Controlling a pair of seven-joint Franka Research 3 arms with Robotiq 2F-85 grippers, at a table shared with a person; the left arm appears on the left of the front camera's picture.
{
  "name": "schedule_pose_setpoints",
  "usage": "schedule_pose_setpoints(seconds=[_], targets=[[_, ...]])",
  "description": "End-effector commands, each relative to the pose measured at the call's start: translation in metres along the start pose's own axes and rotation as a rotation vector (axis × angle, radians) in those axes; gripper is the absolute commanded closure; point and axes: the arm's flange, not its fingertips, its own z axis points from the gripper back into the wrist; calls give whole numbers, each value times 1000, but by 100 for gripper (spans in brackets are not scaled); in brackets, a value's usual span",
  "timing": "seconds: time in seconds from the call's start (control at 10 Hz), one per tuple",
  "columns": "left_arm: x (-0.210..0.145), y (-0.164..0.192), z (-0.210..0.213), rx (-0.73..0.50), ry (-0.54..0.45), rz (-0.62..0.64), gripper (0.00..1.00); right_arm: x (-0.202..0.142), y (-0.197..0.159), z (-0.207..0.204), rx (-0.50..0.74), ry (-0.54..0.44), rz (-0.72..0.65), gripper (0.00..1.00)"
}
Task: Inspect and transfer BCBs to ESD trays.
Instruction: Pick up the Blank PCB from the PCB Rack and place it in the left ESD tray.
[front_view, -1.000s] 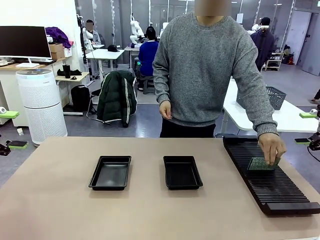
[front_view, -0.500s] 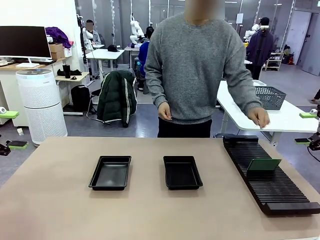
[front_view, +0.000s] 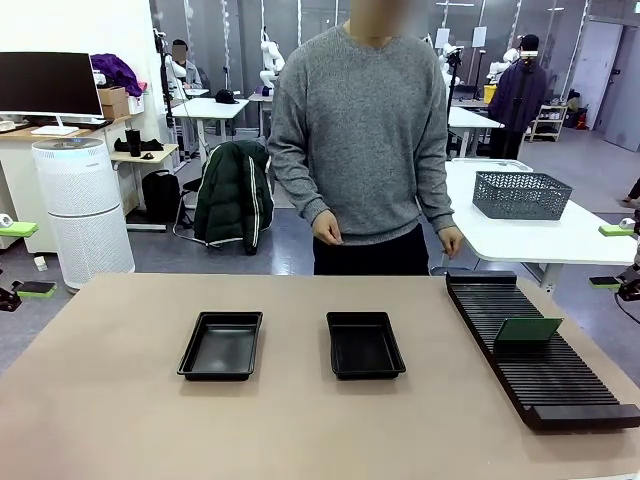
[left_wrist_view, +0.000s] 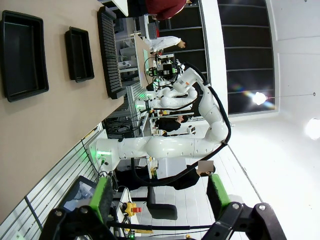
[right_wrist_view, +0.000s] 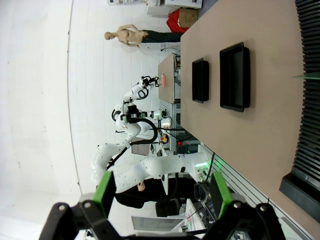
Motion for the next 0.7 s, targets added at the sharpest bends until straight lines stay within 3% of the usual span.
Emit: schedule_pose_setpoints(seconds=[0.0, 0.3, 0.6], targets=[[-1, -1, 1, 3, 1, -1, 0, -1, 1, -1, 1, 1, 9, 0], [-1, -1, 1, 3, 1, -1, 0, 0, 0, 0, 0, 0, 0, 0], [-1, -1, 1, 3, 1, -1, 0, 4, 47, 8, -131, -10, 98, 0]])
